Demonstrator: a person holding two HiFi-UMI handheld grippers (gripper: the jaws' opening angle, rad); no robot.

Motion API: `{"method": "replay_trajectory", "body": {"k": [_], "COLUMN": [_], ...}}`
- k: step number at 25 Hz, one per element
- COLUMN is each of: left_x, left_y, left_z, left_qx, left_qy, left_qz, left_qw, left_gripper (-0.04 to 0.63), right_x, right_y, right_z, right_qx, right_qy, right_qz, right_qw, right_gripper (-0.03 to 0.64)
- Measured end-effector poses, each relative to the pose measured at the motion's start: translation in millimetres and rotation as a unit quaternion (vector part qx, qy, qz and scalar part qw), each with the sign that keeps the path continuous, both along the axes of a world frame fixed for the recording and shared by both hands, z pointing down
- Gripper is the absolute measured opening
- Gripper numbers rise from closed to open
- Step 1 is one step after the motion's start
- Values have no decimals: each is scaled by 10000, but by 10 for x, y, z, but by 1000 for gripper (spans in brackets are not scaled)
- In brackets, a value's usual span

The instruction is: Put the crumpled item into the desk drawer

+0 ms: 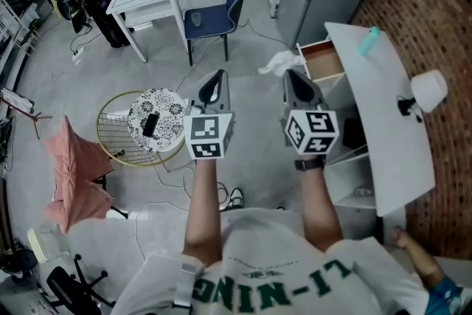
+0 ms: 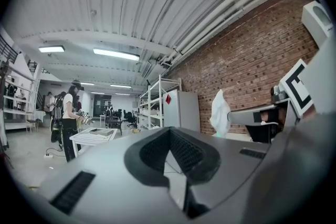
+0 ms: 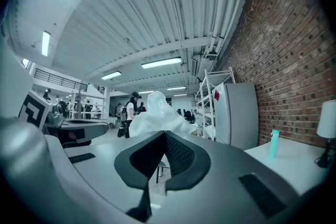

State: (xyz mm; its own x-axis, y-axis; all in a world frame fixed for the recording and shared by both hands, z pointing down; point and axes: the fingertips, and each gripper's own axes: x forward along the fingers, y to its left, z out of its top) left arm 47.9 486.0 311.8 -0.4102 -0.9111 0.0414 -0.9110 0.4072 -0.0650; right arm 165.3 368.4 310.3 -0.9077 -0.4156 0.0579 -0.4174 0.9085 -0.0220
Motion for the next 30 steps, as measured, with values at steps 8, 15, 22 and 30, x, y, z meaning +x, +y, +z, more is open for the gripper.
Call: {"method": "replay_trajectory", "body": {"k": [8,15,22,30], "left_x": [-331,-480,-678,-1352], "left_y": [129,21,-568,-1467], "left_z": [105,183,340,-19], "left_qx": [75,175,-4,-30], "left_qy": [93,292,323,9], "left_qz": [193,275,362,-48], "left_qw": [9997,9990,9988,10000], "left_gripper": [-3,-3,-3,-3], "right_x": [-298,-351,-686,-1500], "right_y": [138,103,-450,-1476], "right_z": [121,299,425,142], "right_qx": [-48,-129,-287,-377], "right_qy": [75,303,270,-98], "right_qz": [234,291,226,-152], "right_qw": [9997,9990,9990,9991], "right_gripper": [2,2,2,2]}}
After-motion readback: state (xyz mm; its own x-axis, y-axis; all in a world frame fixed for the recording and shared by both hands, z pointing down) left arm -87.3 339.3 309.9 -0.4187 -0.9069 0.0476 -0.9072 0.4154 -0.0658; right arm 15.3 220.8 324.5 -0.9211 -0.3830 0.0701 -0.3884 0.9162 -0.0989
